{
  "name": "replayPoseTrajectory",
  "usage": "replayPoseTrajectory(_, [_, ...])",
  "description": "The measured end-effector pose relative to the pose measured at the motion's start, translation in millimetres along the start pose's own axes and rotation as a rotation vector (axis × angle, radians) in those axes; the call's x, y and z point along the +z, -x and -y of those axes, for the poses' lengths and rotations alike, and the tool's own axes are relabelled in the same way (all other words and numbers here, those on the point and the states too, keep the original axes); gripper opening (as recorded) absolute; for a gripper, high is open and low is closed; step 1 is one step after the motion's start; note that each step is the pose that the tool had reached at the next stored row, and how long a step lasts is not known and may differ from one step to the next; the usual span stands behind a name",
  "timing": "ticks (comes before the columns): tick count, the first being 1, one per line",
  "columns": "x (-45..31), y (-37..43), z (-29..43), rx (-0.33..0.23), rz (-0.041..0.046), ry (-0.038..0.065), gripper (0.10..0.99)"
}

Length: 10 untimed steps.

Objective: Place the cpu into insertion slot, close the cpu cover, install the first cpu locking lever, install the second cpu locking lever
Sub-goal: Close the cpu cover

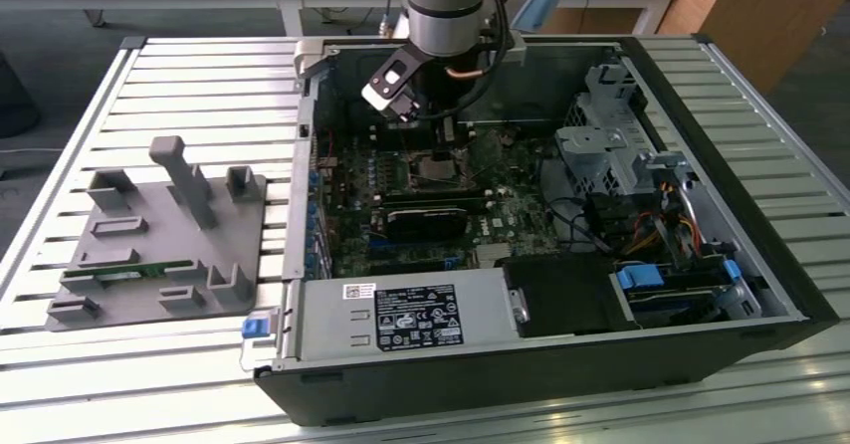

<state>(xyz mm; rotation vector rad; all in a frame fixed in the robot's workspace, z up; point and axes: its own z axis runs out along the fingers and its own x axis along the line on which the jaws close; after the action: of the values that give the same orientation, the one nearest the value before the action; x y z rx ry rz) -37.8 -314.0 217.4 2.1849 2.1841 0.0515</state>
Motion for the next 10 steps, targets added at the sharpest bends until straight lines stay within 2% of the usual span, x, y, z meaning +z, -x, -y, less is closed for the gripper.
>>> replayPoseTrajectory(5, [-3.9, 0.1, -0.2, 0.0, 0.0001, 0.0, 0.106])
replayPoseTrajectory(10, [-11.4, 0.2, -0.7, 0.0, 0.0001, 0.0, 0.106])
